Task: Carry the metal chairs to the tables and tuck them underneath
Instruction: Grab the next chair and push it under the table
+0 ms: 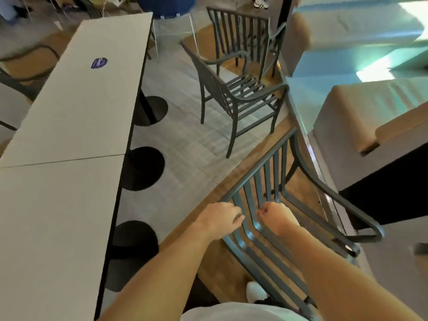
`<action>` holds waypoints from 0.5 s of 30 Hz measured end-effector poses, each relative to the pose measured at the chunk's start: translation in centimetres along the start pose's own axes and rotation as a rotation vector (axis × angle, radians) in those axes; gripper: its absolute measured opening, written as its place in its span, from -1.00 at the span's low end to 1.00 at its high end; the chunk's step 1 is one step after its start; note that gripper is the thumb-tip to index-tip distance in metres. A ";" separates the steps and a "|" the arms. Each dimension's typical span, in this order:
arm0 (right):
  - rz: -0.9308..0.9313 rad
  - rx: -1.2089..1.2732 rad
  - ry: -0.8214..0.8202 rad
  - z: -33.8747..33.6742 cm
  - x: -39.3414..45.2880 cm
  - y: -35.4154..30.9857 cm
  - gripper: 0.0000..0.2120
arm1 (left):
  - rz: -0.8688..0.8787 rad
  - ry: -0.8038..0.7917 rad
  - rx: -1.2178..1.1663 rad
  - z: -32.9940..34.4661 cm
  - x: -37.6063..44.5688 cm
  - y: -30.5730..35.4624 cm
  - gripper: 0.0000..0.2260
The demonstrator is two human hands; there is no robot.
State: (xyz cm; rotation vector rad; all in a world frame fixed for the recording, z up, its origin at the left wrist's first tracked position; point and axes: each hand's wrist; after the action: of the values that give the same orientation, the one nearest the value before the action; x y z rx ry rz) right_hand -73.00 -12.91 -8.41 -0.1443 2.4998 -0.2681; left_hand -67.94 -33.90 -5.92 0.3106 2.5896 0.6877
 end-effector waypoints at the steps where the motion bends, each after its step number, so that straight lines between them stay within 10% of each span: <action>1: 0.034 0.024 0.015 0.0 0.4 -0.7 -0.77 | 0.041 -0.015 0.024 -0.8 0.8 -0.9 -0.63; 15: 0.392 0.326 0.154 1.7 0.7 -7.4 -0.71 | 0.409 -0.231 0.239 -9.6 8.7 -7.8 -0.70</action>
State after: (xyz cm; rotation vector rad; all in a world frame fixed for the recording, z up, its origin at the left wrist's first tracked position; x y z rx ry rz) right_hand -72.25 -20.51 -8.46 0.5106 2.5269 -0.5296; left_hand -80.90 -41.74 -5.57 0.9564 2.4041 0.4371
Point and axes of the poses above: each hand's wrist, its own x-axis towards the middle knuckle, its own z-axis out of the palm, y = z × x, and after that the axes turned 10 degrees about -x, right-handed
